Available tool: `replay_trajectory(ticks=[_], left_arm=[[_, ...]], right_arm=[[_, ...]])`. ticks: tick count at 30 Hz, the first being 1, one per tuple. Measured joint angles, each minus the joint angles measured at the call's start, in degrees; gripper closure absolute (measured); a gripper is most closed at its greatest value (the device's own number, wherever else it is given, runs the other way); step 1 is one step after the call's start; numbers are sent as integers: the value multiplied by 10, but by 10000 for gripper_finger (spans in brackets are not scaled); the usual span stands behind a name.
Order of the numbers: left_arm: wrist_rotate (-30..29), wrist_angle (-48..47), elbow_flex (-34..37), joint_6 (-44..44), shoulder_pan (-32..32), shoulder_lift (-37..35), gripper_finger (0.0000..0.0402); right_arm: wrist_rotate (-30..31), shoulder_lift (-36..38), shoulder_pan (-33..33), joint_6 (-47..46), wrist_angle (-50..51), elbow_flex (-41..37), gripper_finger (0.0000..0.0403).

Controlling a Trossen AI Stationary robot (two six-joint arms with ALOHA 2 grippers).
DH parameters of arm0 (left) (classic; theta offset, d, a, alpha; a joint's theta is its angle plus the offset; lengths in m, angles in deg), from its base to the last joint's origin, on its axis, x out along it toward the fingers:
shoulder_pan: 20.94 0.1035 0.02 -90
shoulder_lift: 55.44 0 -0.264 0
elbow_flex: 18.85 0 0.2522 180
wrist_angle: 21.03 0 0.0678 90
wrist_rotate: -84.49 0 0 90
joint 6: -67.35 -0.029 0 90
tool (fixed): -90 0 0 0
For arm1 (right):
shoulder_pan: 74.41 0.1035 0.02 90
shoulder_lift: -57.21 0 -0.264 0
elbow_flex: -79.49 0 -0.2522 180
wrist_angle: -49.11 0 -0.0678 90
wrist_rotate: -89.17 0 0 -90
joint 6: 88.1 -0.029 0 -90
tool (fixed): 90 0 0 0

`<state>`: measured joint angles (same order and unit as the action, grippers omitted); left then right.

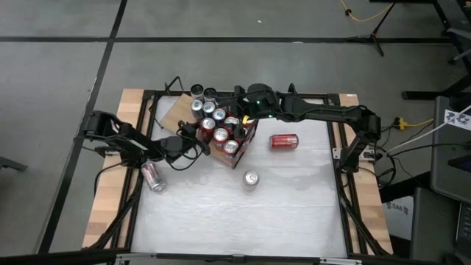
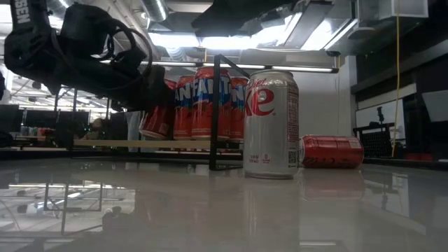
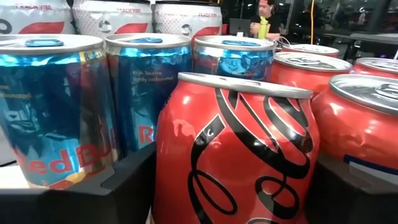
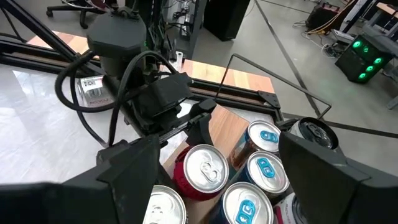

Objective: Pick and place cans onto a shelf
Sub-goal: Put the bottom red/black soda can on the shelf

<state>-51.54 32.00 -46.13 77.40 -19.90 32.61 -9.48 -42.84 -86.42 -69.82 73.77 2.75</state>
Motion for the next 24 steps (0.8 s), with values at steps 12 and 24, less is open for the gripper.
replay_trajectory(ticks=[12, 24], left_arm=[[2, -2, 0, -2, 0, -1, 71], [3, -5, 1, -1, 0, 0, 69]], right_arm=[[0, 0, 0, 0, 0, 0, 84], [0, 0, 0, 0, 0, 0, 84]])
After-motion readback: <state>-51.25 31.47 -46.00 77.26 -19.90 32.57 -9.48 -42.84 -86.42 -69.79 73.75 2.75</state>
